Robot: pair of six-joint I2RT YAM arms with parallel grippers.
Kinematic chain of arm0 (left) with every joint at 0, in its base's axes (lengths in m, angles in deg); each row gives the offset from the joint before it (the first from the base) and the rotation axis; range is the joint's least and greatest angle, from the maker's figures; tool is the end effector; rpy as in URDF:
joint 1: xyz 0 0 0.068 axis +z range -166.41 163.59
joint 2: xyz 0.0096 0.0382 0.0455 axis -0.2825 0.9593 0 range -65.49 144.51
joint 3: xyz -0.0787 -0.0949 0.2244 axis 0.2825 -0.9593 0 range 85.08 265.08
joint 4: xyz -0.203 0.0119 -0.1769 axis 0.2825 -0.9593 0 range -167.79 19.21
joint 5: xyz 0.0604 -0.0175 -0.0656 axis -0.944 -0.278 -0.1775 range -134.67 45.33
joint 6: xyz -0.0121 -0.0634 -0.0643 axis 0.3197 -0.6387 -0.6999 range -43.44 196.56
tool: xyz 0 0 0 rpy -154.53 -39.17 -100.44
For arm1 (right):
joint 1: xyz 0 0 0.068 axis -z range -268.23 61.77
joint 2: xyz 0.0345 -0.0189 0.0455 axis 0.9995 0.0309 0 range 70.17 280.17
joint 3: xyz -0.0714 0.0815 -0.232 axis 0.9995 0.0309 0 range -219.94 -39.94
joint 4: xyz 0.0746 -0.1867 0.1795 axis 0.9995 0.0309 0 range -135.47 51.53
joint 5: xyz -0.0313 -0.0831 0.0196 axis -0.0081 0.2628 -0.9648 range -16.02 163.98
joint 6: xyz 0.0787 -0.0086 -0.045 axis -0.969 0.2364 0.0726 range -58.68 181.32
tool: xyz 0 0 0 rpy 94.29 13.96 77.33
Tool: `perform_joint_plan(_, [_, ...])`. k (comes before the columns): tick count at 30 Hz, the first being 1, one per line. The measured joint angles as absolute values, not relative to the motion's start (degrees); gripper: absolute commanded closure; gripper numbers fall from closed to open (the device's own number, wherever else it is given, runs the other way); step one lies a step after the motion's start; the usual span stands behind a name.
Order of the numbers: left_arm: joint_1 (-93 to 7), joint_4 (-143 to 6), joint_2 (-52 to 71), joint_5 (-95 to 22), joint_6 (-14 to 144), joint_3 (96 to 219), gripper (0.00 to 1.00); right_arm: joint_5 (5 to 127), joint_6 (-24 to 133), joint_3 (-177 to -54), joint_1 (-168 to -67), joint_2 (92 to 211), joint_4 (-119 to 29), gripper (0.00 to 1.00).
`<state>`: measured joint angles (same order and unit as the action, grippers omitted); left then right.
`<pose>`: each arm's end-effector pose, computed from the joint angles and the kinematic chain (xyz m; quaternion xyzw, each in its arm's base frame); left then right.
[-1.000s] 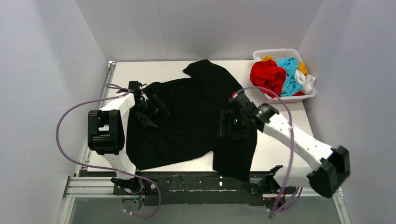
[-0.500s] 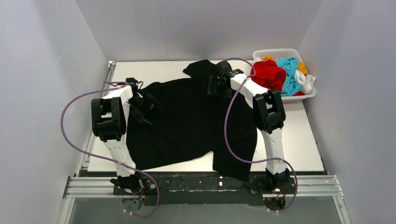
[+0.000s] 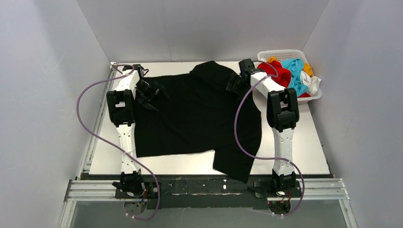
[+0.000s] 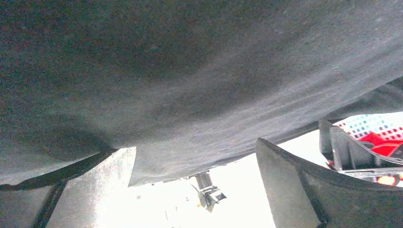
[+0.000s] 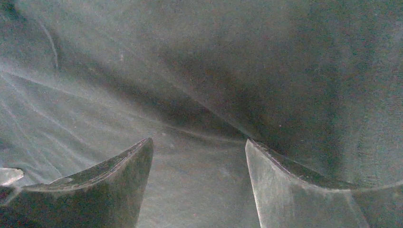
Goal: Fold and stack the t-shirts
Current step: Flatten out the tshirt, then grab the side of the flattened tshirt closest away from the robot with both arms
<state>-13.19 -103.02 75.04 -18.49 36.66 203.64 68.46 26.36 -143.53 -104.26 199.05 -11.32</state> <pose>0.5553 -0.0048 0.1117 -0.2758 0.8876 -0.2987 0.2164 0.4866 0.1480 0.1177 0.1460 0.9525 0.1552 0.2175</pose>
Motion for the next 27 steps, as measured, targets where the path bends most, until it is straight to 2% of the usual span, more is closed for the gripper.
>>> perform_joint_plan(4, [-13.43,-107.67,81.33,-16.44,36.09,214.90,0.02,70.34,25.53,-144.25,-103.01,199.09,-10.03,0.20])
perform_joint_plan(8, [-13.82,-107.96,83.21,-16.81,36.79,220.64,0.02,72.31,26.05,-146.00,-102.40,199.24,-7.23,0.19])
perform_joint_plan(11, [-14.37,-106.93,81.62,-20.31,39.52,221.36,0.02,73.93,27.74,-148.14,-102.38,198.87,-5.20,0.17])
perform_joint_plan(13, [-14.45,-106.19,76.50,-23.74,41.79,216.47,0.02,75.46,29.24,-147.73,-102.55,196.60,-4.94,0.17])
perform_joint_plan(15, [-14.39,-105.14,67.96,-27.67,43.59,207.51,0.02,76.51,30.45,-144.54,-102.88,191.64,-5.99,0.15])
perform_joint_plan(17, [-14.26,-102.34,53.66,-32.61,44.90,192.95,0.02,76.66,31.36,-137.61,-103.49,182.65,-8.43,0.13])
perform_joint_plan(22, [-13.62,-94.49,5.64,-45.73,42.95,159.33,0.02,75.57,31.65,-117.09,-105.55,156.67,-16.52,0.12])
perform_joint_plan(24, [-13.30,-92.09,-12.04,-50.27,40.18,149.22,0.02,75.33,31.60,-111.47,-106.64,150.09,-18.51,0.11])
perform_joint_plan(27, [-12.79,-97.01,-26.42,-54.53,36.20,141.59,0.02,76.07,31.54,-103.47,-108.89,143.42,-19.01,0.11])
